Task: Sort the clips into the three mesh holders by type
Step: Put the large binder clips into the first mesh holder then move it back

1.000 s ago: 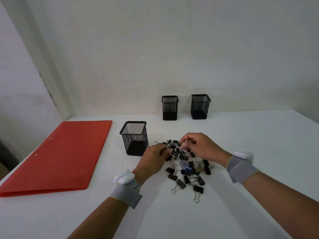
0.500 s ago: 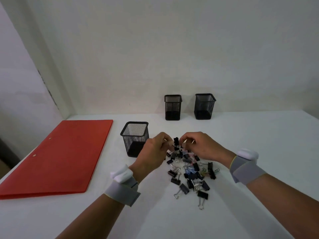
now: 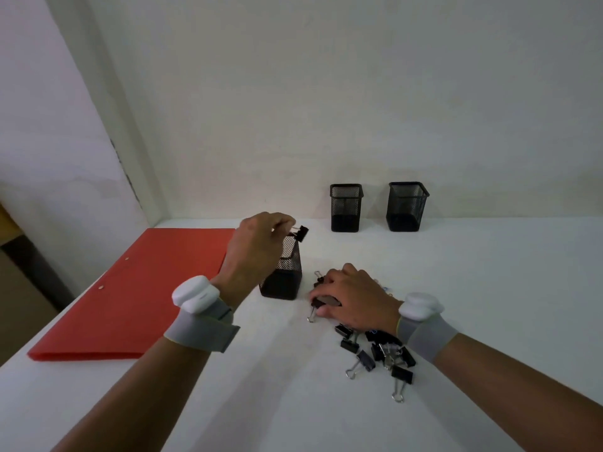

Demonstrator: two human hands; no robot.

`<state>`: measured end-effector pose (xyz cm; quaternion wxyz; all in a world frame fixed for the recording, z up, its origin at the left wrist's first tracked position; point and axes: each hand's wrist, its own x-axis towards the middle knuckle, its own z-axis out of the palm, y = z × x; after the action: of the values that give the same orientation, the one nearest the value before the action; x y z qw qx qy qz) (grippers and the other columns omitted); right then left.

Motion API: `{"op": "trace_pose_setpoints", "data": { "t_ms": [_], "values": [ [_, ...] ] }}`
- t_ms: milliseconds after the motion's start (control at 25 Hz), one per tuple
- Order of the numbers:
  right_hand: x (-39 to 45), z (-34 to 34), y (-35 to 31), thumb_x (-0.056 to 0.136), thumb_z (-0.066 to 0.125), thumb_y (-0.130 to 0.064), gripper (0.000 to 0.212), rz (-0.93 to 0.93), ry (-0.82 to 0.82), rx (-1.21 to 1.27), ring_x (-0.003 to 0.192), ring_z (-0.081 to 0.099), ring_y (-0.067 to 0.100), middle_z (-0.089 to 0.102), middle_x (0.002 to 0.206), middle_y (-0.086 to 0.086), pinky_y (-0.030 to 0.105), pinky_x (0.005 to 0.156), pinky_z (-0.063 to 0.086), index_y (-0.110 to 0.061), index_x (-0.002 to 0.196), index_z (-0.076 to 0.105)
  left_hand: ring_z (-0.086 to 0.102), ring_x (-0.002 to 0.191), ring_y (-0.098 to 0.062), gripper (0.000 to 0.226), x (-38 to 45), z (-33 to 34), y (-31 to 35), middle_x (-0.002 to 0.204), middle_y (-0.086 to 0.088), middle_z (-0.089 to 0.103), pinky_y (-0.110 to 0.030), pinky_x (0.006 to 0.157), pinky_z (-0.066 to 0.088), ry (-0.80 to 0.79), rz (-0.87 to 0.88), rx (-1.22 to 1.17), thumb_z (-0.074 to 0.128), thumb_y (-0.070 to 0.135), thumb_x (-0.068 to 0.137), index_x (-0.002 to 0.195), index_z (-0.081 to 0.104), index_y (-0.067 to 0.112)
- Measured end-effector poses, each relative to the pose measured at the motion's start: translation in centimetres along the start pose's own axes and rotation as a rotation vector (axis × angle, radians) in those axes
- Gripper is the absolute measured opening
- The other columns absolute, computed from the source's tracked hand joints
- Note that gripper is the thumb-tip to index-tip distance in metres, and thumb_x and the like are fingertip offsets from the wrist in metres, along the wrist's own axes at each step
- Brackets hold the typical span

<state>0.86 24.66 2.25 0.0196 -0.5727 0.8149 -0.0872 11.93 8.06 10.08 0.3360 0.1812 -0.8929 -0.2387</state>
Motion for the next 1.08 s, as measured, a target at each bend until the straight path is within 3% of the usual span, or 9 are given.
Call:
{"op": "trace_pose_setpoints", "data": {
  "t_ms": [120,200,320,400,520,640,760,880,1080],
  "values": [
    [0.5,-0.8,0.1,0.085,0.060,-0.047,0.026,0.023,0.012,0.051,0.097,0.045,0.015,0.056,0.101,-0.007,0.033,0.084,0.037,-0.033,0.107,0.060,0.064,0.088,-0.017,0.018,0.4,-0.7,-2.5,0.100,0.008,0.072,-0.035,0.080,0.052,-0.006,-0.063,0.105,0.057,0.032,0.092,0.104,0.071,0.030],
    [1.1,-2.4,0.3,0.086,0.064,-0.039,0.017,0.086,0.073,0.250,0.077,0.052,0.010,0.059,0.081,-0.009,0.029,0.074,0.041,-0.027,0.097,0.061,0.060,0.078,-0.016,0.019,0.4,-0.7,-3.6,0.094,0.013,0.070,-0.031,0.074,0.049,-0.039,-0.085,0.111,0.058,0.035,0.091,0.107,0.067,0.031],
    [2.8,-5.3,0.0,0.086,0.068,-0.031,0.013,0.142,0.366,0.518,0.060,0.052,0.007,0.060,0.070,-0.007,0.024,0.060,0.043,-0.023,0.091,0.060,0.053,0.072,-0.014,0.017,-0.3,-0.7,-4.0,0.090,0.011,0.060,-0.029,0.066,0.043,0.037,-0.060,0.096,0.060,0.036,0.090,0.106,0.061,0.030],
    [4.3,-6.6,-0.8,0.085,0.070,-0.026,0.011,0.097,0.456,0.585,0.057,0.048,0.006,0.060,0.068,-0.009,0.021,0.057,0.039,-0.022,0.093,0.063,0.049,0.068,-0.013,0.015,-1.3,-0.7,-3.4,0.089,0.010,0.055,-0.029,0.061,0.042,0.092,0.011,0.095,0.061,0.032,0.090,0.104,0.059,0.030],
    [5.0,-7.3,-1.8,0.085,0.067,-0.023,0.020,0.021,0.398,0.610,0.062,0.052,0.012,0.069,0.079,-0.007,0.021,0.064,0.044,-0.025,0.105,0.067,0.043,0.066,-0.006,0.015,-4.0,-0.2,-1.4,0.092,0.008,0.058,-0.022,0.055,0.037,0.091,0.245,0.114,0.060,0.023,0.090,0.105,0.059,0.024],
    [3.7,-6.6,-1.3,0.087,0.064,-0.022,0.022,0.039,0.380,0.587,0.070,0.059,0.020,0.070,0.086,-0.008,0.025,0.071,0.049,-0.027,0.108,0.067,0.045,0.066,-0.002,0.014,-5.8,1.7,-0.4,0.093,0.005,0.062,-0.006,0.056,0.030,-0.022,0.381,0.113,0.058,0.022,0.092,0.105,0.062,0.018],
    [1.2,-5.6,0.5,0.089,0.063,-0.024,0.017,0.089,0.273,0.514,0.073,0.061,0.019,0.066,0.087,-0.013,0.029,0.072,0.050,-0.030,0.104,0.068,0.056,0.073,-0.003,0.027,-6.6,4.4,-0.9,0.103,0.006,0.061,-0.016,0.062,0.047,-0.311,0.431,0.061,0.052,0.037,0.095,0.115,0.062,0.023],
    [-1.9,-4.6,2.8,0.091,0.062,-0.021,0.019,0.119,0.089,0.429,0.074,0.055,-0.001,0.061,0.091,-0.018,0.020,0.069,0.041,-0.031,0.105,0.069,0.054,0.076,-0.002,0.036,-7.6,6.7,-0.7,0.116,0.007,0.056,-0.011,0.065,0.040,-0.575,0.454,0.050,0.052,0.048,0.093,0.123,0.061,0.031],
    [-5.8,-3.4,4.3,0.089,0.065,-0.031,0.024,0.148,-0.092,0.373,0.084,0.052,-0.001,0.055,0.097,-0.012,0.018,0.073,0.040,-0.035,0.113,0.068,0.054,0.085,-0.003,0.042,-8.5,7.5,-0.6,0.108,0.011,0.056,-0.021,0.067,0.045,-0.603,0.432,0.018,0.045,0.063,0.087,0.112,0.066,0.036]
  ]
}}
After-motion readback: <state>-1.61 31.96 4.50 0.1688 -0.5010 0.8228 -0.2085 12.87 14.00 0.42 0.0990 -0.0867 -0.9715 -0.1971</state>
